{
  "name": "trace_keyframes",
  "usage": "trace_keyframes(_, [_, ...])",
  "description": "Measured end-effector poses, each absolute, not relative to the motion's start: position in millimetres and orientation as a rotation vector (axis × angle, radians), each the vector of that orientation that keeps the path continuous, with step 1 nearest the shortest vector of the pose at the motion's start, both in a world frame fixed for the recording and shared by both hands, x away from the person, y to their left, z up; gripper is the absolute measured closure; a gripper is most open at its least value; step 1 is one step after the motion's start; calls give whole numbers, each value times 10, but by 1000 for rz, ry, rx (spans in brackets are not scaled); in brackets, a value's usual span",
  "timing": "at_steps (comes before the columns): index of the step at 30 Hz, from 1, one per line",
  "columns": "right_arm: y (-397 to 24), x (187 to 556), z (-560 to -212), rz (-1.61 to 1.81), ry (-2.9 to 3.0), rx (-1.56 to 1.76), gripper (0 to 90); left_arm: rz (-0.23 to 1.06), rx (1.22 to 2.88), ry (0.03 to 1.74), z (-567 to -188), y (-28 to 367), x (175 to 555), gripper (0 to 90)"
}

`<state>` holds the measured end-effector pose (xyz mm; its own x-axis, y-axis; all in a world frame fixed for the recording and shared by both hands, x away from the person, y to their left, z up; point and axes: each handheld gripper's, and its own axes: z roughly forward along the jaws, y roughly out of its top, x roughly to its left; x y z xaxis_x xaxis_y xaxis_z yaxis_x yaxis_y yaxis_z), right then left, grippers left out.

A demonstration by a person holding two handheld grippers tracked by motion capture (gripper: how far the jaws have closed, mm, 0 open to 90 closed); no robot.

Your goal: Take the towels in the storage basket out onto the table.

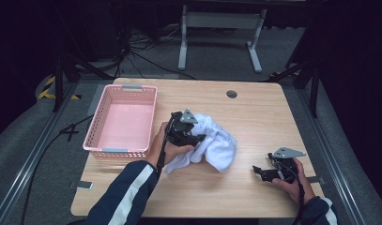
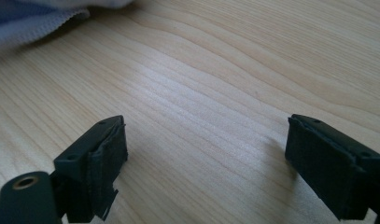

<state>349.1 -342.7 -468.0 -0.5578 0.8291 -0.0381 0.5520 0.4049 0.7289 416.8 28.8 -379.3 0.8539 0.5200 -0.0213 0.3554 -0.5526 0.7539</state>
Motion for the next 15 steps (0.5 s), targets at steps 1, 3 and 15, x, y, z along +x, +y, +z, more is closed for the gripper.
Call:
trace_keyframes(1, [-3419, 3491, -4672, 949, 2271, 1190, 132, 283, 2244, 643, -3877, 282, 4117, 471])
trace_keyframes(3, [-3413, 3488, -4656, 935, 2285, 1188, 151, 285, 2266, 655, -3947, 285, 4052, 356])
trace_keyframes(15, [-3158, 3359, -4352, 1096, 2343, 1062, 303, 287, 2331, 529, -4096, 727, 3550, 264])
